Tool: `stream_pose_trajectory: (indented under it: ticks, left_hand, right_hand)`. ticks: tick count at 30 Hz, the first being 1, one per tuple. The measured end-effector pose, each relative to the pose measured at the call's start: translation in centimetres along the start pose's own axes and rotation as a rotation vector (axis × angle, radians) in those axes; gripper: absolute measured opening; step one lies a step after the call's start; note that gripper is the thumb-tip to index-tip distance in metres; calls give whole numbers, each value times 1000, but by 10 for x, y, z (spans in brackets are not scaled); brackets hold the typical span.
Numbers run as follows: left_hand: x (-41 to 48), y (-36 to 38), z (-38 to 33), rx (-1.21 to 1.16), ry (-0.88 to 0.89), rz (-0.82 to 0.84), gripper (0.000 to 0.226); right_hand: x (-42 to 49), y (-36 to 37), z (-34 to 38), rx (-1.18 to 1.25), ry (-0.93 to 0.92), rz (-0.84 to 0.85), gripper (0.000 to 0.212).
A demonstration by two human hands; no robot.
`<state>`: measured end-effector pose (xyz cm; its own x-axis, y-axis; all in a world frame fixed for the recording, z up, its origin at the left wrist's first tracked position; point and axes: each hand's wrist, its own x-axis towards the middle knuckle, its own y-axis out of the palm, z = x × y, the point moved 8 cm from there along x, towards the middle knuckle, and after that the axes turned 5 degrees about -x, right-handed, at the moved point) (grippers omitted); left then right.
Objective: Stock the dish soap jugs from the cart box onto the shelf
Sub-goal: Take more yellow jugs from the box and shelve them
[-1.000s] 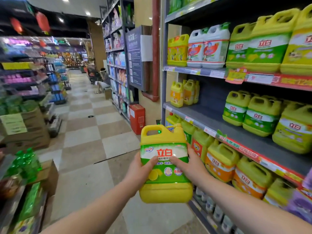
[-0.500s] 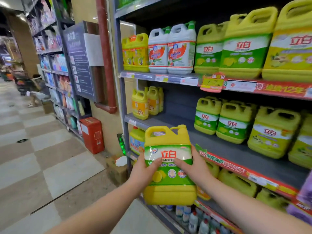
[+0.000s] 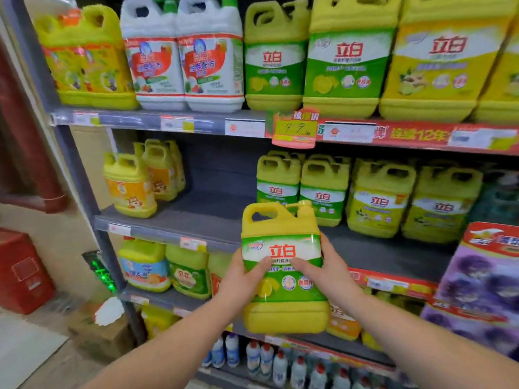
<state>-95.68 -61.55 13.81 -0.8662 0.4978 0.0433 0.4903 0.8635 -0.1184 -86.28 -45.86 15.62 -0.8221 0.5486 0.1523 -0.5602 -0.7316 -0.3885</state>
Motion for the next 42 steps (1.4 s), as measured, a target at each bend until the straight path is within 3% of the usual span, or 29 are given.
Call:
stream_pose_trajectory:
  ticks: [7, 13, 17, 28, 34, 42]
  left_hand:
    - [80, 39, -6, 25, 39, 27, 43]
    - [154, 81, -23, -11, 58, 90, 43]
    - [191, 107, -22, -29, 85, 109, 36]
    - [260, 135, -5, 120, 147, 136, 71]
    - [286, 146, 1, 215, 175, 183, 80]
    - [303, 154, 12, 195, 166, 298, 83]
  right_hand:
    - [75, -25, -30, 62, 7, -51, 58]
    - [145, -59, -39, 61, -30, -58, 72]
    - [180, -77, -52, 38, -35, -61, 65]
    - [219, -97, -96, -151, 0, -202, 96]
    - [225, -106, -103, -225, 24, -329, 93]
    - [231, -106, -120, -270, 171, -325, 94]
